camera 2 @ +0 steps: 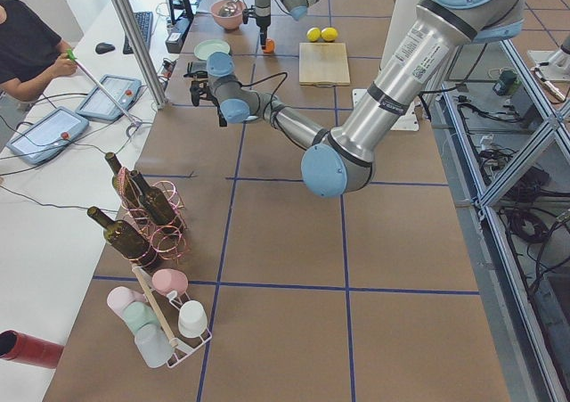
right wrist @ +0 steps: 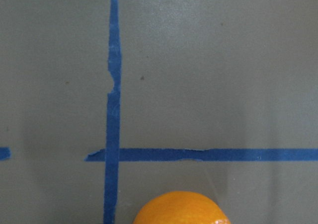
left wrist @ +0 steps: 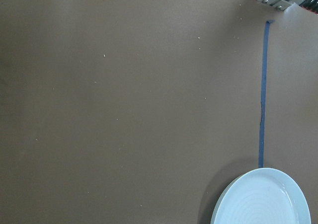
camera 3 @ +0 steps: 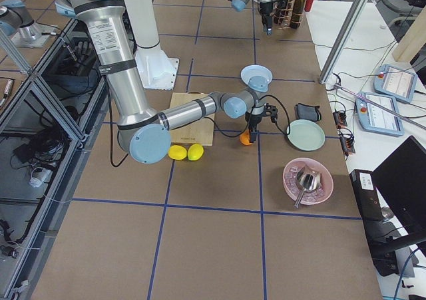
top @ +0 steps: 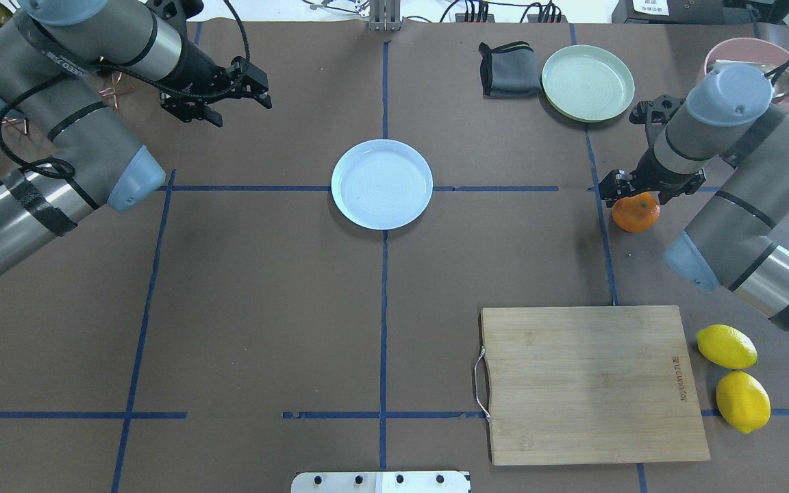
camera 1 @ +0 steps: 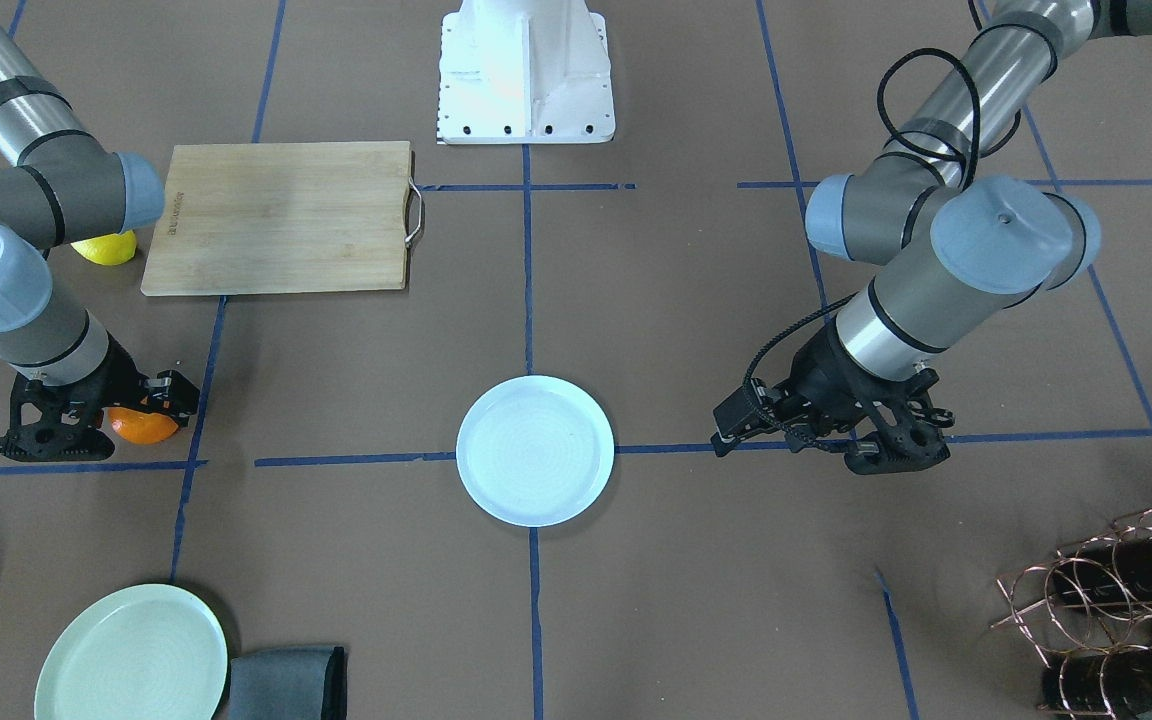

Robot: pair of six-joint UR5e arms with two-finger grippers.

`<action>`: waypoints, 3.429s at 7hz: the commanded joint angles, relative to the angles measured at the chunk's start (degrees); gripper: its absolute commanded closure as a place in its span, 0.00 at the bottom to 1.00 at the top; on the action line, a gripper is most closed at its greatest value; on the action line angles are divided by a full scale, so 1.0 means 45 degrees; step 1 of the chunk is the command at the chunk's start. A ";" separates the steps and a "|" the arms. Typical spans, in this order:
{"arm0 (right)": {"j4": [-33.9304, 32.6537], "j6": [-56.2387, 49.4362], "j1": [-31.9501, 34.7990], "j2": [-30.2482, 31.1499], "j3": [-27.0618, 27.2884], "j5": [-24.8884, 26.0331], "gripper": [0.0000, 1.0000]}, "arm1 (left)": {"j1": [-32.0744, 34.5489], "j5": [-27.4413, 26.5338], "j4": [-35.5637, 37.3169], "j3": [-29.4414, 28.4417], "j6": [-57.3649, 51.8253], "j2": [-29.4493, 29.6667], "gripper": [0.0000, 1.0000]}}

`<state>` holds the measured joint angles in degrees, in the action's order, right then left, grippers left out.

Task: Pick orange to plate
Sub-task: 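Grasp the orange with the right gripper while the left arm withdraws, then carry the orange with the right gripper over the light blue plate, then lower the orange onto the plate and open the right gripper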

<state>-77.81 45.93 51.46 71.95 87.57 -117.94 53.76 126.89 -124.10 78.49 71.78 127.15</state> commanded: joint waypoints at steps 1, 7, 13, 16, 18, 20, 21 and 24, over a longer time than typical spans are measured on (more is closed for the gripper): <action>0.0005 0.0105 -0.0048 -0.0012 -0.0047 -0.0021 0.57 | 0.0007 -0.0015 0.0000 -0.0001 -0.0014 -0.0014 0.00; -0.0132 0.1367 0.0285 -0.1898 0.0756 -0.0549 1.00 | 0.1602 -0.0034 0.1536 0.0696 -0.4782 -0.1472 0.00; -0.0073 0.3951 -0.2133 -0.7657 -0.3686 0.1343 1.00 | 0.3990 -0.0250 0.2168 0.1659 -1.1029 -0.3275 0.00; -0.0053 0.4032 -0.3287 -0.9113 -0.5299 0.2341 1.00 | 0.4108 -0.0386 0.2129 0.1816 -1.1069 -0.3588 0.00; -0.0111 0.4051 -0.3407 -0.9095 -0.5339 0.2362 0.03 | 0.4186 -0.0347 0.2129 0.1757 -1.1069 -0.3588 0.00; -0.0209 0.4228 -0.3136 -0.9464 -0.5320 0.2323 0.00 | 0.4089 -0.0347 0.2070 0.1332 -1.1049 -0.3685 0.00; -0.0306 0.3995 -0.2631 -0.9446 -0.5243 0.2148 0.00 | 0.4185 -0.0328 0.2225 0.1327 -1.1069 -0.3686 0.00; -0.4454 -0.0560 -0.0038 -0.7891 -0.2966 0.0840 0.00 | 0.4576 -0.0289 0.2829 0.1289 -1.2522 -0.4173 0.00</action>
<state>-90.46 52.42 46.35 32.92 69.55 -112.43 73.81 125.57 -112.57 84.44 19.70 109.31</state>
